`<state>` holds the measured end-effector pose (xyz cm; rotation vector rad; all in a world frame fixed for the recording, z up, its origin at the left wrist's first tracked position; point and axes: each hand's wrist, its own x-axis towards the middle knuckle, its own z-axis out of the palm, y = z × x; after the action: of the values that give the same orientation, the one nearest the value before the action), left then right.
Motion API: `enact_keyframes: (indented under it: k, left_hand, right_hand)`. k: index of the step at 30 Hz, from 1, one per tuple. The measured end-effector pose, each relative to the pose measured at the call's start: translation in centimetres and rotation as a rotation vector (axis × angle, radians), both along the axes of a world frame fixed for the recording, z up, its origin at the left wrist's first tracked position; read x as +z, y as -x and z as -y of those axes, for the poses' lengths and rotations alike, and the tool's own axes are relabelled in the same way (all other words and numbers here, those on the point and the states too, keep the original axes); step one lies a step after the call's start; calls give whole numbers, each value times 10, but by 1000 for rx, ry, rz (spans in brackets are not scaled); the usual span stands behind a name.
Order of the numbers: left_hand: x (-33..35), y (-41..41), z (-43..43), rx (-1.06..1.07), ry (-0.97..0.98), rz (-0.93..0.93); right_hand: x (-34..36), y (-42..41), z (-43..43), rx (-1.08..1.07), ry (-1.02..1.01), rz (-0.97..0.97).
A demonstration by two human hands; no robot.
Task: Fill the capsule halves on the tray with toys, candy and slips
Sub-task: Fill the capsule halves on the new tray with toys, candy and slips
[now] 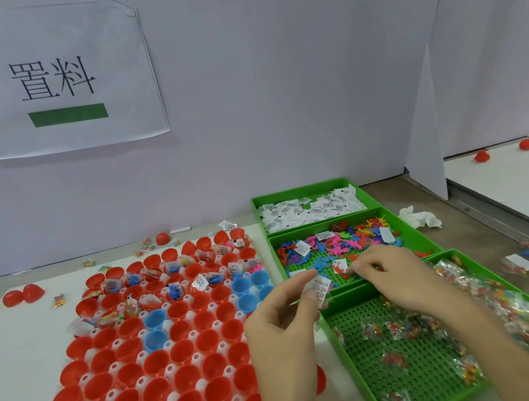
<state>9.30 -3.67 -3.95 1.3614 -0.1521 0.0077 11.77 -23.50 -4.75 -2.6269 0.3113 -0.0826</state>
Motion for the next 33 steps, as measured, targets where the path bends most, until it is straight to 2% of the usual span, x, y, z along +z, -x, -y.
enact_keyframes:
  k: [8, 13, 21, 27, 33]
  left_hand:
    - [2, 1, 2, -30, -35, -7]
    - [3, 2, 1, -37, -22, 11]
    - [0, 0, 1, -8, 75, -3]
    - [-2, -3, 0, -8, 59, -17]
    - [-3, -2, -1, -20, 46, -36]
  right_hand:
    - [8, 6, 6, -115, -123, 231]
    - [8, 6, 1, -56, -18, 59]
    - [5, 5, 5, 7, -85, 62]
    - [6, 5, 4, 45, -128, 104]
    - [4, 3, 3, 66, -15, 38]
